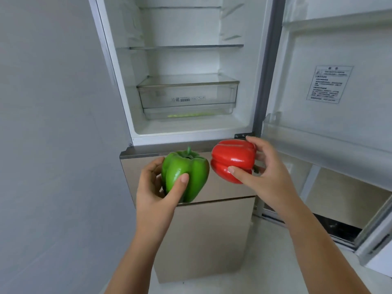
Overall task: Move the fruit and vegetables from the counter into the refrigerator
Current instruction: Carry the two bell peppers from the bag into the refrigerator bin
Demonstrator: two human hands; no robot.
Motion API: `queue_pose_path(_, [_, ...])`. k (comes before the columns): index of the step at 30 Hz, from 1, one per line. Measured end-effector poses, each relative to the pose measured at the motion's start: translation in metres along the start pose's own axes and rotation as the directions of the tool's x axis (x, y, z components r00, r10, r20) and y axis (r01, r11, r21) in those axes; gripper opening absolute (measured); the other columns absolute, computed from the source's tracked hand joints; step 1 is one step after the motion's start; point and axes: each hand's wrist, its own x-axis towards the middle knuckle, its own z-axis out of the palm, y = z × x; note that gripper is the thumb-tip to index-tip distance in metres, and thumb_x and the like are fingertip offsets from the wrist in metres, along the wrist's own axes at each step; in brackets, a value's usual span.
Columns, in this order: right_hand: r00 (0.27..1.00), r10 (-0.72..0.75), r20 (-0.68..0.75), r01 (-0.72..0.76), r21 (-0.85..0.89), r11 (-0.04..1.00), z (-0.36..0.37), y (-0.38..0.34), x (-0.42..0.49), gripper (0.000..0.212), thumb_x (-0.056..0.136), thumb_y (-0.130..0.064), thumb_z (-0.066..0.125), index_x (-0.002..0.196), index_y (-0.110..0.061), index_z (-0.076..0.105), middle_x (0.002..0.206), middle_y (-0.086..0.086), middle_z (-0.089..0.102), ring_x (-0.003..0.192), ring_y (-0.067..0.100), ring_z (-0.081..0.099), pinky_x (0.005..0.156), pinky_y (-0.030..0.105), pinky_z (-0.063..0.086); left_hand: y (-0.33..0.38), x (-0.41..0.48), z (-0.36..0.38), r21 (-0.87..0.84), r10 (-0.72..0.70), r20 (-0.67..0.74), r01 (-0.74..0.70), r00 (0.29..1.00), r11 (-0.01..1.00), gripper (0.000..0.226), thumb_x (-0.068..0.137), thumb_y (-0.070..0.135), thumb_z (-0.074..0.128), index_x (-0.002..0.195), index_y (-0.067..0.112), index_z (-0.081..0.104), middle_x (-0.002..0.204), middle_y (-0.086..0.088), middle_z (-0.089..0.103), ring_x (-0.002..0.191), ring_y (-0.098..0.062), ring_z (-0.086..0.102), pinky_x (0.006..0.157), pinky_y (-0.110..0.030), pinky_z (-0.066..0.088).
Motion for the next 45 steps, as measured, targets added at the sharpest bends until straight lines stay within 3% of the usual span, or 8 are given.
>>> queue_pose_path(7, [0.999,-0.038,-0.016,0.038,0.019,0.999,0.018,0.034,0.088,0.070,0.068,-0.028,0.078,0.125,-0.036,0.039,0.128,-0.009,0.043,0.108,0.003,0.048,0.081,0.015,0.043,-0.036,0.083,0.023,-0.013,0.029,-0.036,-0.030,0.999,0.999,0.046,0.059,0.040,0.072,0.101,0.032,0.056,0.096,0.013,0.067,0.086,-0.004,0.063,0.060,-0.016,0.050])
queue_pose_path(15, [0.991,-0.093,-0.091,0.094,0.005,0.996,0.065,0.060,0.198,0.067,0.069,-0.022,0.078,0.120,-0.039,0.038,0.124,-0.008,0.041,0.103,-0.005,0.045,0.071,-0.003,0.039,-0.076,0.211,0.040,-0.046,0.070,0.004,-0.070,0.998,0.996,0.042,0.068,0.031,0.074,0.107,0.027,0.058,0.104,0.007,0.064,0.085,0.002,0.062,0.069,-0.019,0.052])
queue_pose_path(18, [0.989,-0.106,-0.106,0.103,-0.026,0.994,0.079,0.059,0.241,0.067,0.069,-0.022,0.078,0.115,-0.045,0.035,0.123,-0.011,0.039,0.102,-0.006,0.045,0.069,-0.001,0.041,-0.081,0.257,0.042,-0.068,0.083,0.029,-0.081,0.996,0.994,0.041,0.069,0.033,0.076,0.105,0.027,0.057,0.102,0.004,0.064,0.083,0.001,0.062,0.073,-0.028,0.054])
queue_pose_path(24, [0.981,-0.157,-0.117,0.146,-0.096,0.985,0.097,0.057,0.321,0.069,0.069,-0.022,0.077,0.121,-0.041,0.036,0.123,-0.013,0.038,0.104,-0.009,0.041,0.071,-0.001,0.040,-0.092,0.353,0.046,-0.139,0.160,0.046,-0.153,0.986,0.978,0.038,0.067,0.025,0.071,0.102,0.025,0.057,0.099,0.002,0.063,0.081,0.002,0.062,0.067,-0.016,0.051])
queue_pose_path(30, [0.982,-0.142,-0.125,0.132,-0.082,0.988,0.106,0.058,0.380,0.071,0.066,-0.019,0.080,0.120,-0.036,0.037,0.109,-0.024,0.043,0.098,-0.009,0.045,0.076,0.008,0.037,-0.098,0.411,0.056,-0.183,0.182,0.023,-0.175,0.983,0.967,0.046,0.060,0.031,0.068,0.104,0.026,0.056,0.103,0.001,0.062,0.085,-0.004,0.063,0.067,-0.018,0.051])
queue_pose_path(35, [0.985,-0.165,-0.051,0.159,-0.110,0.981,0.110,0.061,0.426,0.062,0.067,-0.021,0.080,0.112,-0.037,0.040,0.104,-0.025,0.045,0.095,-0.002,0.047,0.075,0.010,0.036,-0.096,0.445,0.064,-0.168,0.218,0.024,-0.211,0.976,0.963,0.044,0.063,0.029,0.066,0.105,0.025,0.054,0.108,0.000,0.062,0.085,0.001,0.063,0.065,-0.014,0.049])
queue_pose_path(39, [0.986,-0.161,0.040,0.165,-0.124,0.978,0.112,0.062,0.458,0.064,0.069,-0.024,0.078,0.120,-0.035,0.042,0.117,-0.010,0.048,0.105,0.007,0.047,0.083,0.022,0.037,-0.096,0.468,0.071,-0.136,0.248,0.008,-0.244,0.969,0.960,0.041,0.070,0.029,0.076,0.104,0.027,0.054,0.107,0.003,0.062,0.087,0.002,0.062,0.069,-0.014,0.049])
queue_pose_path(45, [0.971,-0.165,0.173,0.195,-0.176,0.965,0.114,0.065,0.501,0.064,0.071,-0.021,0.077,0.126,-0.029,0.046,0.117,-0.006,0.047,0.105,0.010,0.048,0.085,0.024,0.036,-0.098,0.501,0.082,-0.040,0.229,0.037,-0.227,0.973,0.973,0.052,0.061,0.038,0.065,0.109,0.029,0.049,0.112,0.008,0.058,0.093,0.001,0.059,0.076,-0.019,0.050])
